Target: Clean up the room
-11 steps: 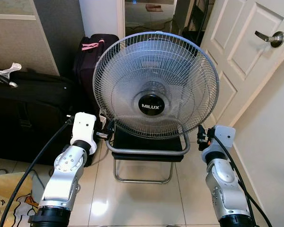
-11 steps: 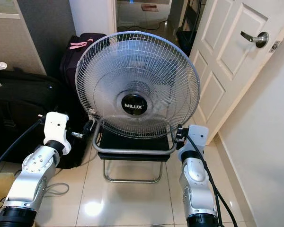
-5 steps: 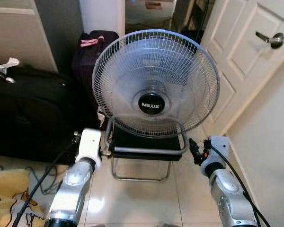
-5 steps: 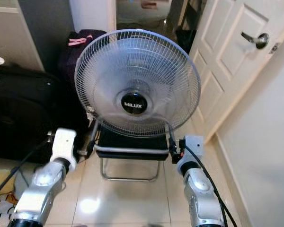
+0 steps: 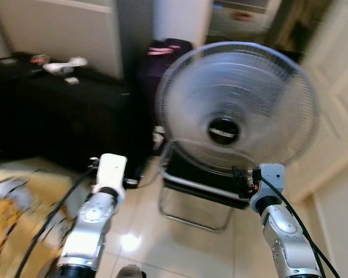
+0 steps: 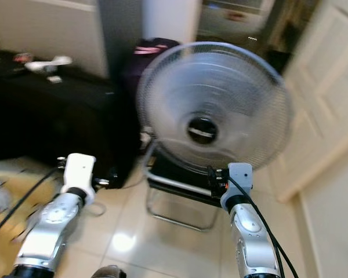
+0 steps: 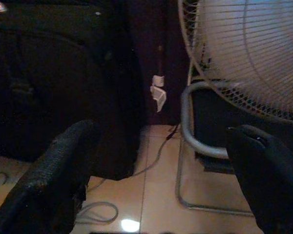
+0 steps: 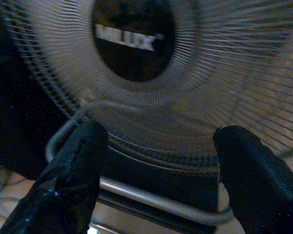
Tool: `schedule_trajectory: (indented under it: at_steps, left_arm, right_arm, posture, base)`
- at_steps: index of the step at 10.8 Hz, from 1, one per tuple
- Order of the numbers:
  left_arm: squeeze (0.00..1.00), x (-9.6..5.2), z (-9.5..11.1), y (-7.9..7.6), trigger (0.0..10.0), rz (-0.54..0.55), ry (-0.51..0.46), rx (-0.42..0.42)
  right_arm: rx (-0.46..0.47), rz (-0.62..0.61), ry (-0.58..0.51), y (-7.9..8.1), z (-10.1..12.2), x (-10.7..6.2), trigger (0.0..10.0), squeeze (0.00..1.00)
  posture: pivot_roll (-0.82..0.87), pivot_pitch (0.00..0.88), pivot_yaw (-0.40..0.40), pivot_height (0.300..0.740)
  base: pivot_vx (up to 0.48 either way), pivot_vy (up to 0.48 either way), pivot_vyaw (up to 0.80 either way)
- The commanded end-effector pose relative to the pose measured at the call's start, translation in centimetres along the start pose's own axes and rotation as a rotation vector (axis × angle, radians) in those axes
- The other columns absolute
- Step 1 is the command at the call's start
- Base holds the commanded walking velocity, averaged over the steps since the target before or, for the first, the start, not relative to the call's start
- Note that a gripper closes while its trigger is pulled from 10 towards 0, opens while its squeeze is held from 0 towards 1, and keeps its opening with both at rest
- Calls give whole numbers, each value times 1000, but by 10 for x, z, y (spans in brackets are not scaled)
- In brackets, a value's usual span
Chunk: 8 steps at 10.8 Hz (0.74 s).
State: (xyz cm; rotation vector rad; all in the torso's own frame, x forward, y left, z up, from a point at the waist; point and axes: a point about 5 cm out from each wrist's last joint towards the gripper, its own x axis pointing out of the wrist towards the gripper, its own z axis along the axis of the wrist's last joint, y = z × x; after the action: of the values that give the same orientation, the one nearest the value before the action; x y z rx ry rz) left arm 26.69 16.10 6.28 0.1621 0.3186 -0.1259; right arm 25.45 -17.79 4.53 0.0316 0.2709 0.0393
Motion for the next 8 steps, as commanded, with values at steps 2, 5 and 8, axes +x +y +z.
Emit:
schedule_trajectory:
  at_steps: [2,5,8]
  left_arm:
    - [0,0,9,2,10000,-36,-35,-27]
    - [0,-11,21,18,10000,8,-127,-10]
    - [0,-7,23,35,10000,67,-125,-22]
  right_arm:
    - [20,12,-14,-6,6,-2,10000,1000]
    - [71,-7,-63,10,6,-5,10000,1000]
    - [77,-33,-91,9,10,2,10000,1000]
  posture:
    - [27,0,-64,740]
    - [81,0,-48,740]
    - [58,0,-6,740]
  base:
    - [0,0,800]
    - [0,0,800]
    - [0,0,800]
